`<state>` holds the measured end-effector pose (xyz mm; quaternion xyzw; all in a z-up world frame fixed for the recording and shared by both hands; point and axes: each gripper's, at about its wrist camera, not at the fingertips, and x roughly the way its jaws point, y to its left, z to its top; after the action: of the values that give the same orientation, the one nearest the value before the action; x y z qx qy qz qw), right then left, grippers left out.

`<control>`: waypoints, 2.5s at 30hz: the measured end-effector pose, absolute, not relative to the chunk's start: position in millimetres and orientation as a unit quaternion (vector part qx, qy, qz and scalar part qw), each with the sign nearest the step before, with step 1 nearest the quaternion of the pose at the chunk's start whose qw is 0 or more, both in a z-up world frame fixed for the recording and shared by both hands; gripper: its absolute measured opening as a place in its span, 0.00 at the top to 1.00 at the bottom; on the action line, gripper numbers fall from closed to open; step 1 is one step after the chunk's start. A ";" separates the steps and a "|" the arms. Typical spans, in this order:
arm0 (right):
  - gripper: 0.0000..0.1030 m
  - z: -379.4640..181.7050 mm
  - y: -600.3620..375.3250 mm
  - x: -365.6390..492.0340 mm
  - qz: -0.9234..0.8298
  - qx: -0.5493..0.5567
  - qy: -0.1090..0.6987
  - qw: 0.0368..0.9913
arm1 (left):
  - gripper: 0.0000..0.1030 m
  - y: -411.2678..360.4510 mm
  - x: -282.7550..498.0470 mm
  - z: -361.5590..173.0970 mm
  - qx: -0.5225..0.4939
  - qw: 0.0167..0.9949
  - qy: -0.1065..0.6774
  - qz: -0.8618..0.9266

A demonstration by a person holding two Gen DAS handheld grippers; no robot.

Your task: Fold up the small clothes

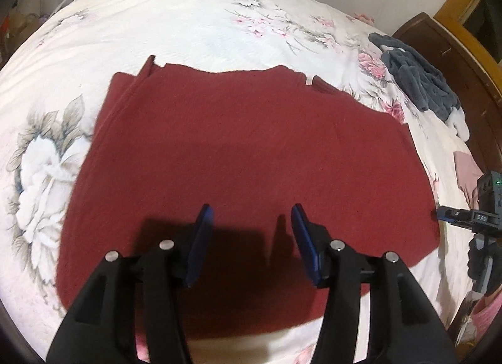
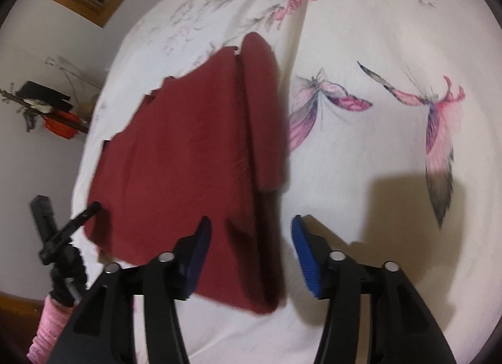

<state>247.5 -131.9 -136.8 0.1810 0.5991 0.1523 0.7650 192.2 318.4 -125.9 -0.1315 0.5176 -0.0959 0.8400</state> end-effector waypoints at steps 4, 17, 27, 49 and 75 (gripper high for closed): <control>0.45 -156.6 -130.8 258.9 0.160 0.209 0.607 0.750 | 0.49 314.6 200.3 -133.8 -0.127 0.839 0.522 -0.089; 0.87 -151.9 -116.7 259.5 0.215 0.255 0.573 0.749 | 0.48 321.6 204.1 -148.5 -0.127 0.833 0.529 -0.104; 0.87 -170.5 -122.6 255.8 0.189 0.248 0.591 0.744 | 0.48 323.5 204.3 -152.7 -0.131 0.831 0.529 -0.109; 0.89 -78.6 -17.6 269.9 0.240 0.155 0.570 0.770 | 0.48 347.3 191.8 -138.9 -0.187 0.825 0.520 -0.122; 0.68 -139.2 129.6 257.4 0.313 0.049 0.621 0.717 | 0.47 350.4 197.9 -137.9 -0.287 0.793 0.508 -0.174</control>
<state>257.4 129.6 -139.2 0.0485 0.6208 0.3134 0.7169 197.9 350.4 -137.9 -0.2872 0.5085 -0.1739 0.7929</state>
